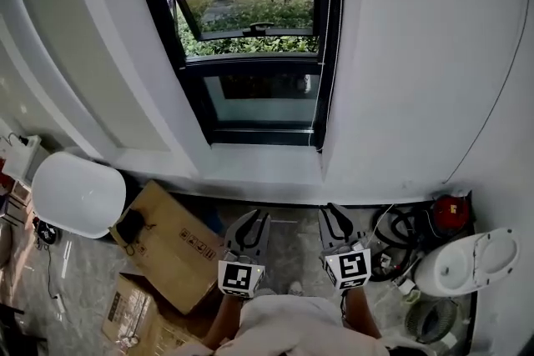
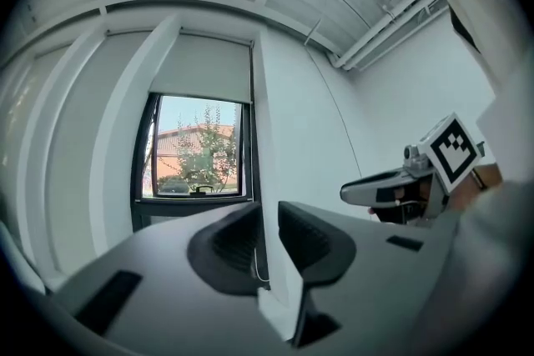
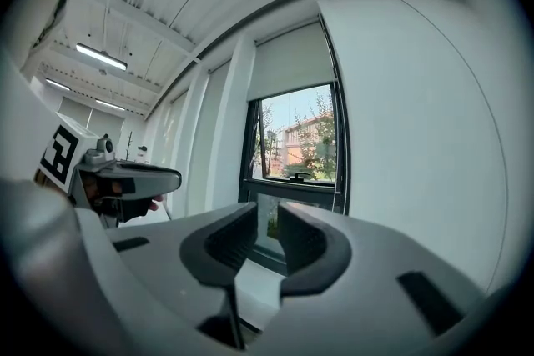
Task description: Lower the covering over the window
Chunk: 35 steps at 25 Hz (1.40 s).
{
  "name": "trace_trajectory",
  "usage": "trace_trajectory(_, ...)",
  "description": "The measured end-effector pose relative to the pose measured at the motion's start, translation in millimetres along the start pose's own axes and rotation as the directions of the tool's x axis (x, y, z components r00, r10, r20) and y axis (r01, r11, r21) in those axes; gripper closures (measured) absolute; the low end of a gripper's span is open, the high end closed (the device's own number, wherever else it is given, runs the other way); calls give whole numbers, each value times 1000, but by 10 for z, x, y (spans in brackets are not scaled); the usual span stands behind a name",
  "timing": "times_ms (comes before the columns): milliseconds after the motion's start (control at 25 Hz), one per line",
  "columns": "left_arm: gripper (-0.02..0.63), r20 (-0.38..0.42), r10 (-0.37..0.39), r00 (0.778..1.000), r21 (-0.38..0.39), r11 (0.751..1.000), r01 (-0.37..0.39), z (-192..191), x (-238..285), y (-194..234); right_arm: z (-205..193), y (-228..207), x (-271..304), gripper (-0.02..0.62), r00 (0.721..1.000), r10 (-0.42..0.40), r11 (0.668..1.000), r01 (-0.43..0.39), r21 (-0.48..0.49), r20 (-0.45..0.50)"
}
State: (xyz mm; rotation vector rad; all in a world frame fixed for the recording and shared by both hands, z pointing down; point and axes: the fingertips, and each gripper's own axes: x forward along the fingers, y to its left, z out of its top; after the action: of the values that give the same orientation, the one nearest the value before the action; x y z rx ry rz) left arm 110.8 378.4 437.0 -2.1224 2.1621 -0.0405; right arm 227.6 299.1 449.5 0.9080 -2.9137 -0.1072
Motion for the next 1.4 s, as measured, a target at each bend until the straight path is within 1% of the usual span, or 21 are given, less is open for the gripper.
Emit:
trace_trajectory(160,531,-13,3,1000,6,1000,-3,3,243,-23,-10,-209,131,529,1000,9,1000,-9,11,-4)
trace_trajectory(360,531,9,18,1000,3,1000,-18,49,478,29,-29,-378,317,529,1000,20,1000,-20,15,-8)
trace_trajectory(680,534,-21,13,1000,-4,1000,-13,-89,734,162,-62,-494,602,529,1000,15,1000,-15,10,-21)
trace_trajectory(840,535,-7,-1,1000,-8,1000,1,-110,873,257,-51,-525,748,529,1000,1,1000,-1,5,-21)
trace_trajectory(1000,537,-5,-13,1000,-14,1000,13,-175,1014,416,-71,-546,950,529,999,-17,1000,17,1,-30)
trace_trajectory(1200,538,-22,-33,999,-22,999,32,-268,1223,691,-84,-549,1276,529,998,-35,999,35,3,-45)
trace_trajectory(1400,540,-18,-44,999,-25,999,44,-298,1433,998,-49,-541,1617,529,998,-49,999,49,-2,-51)
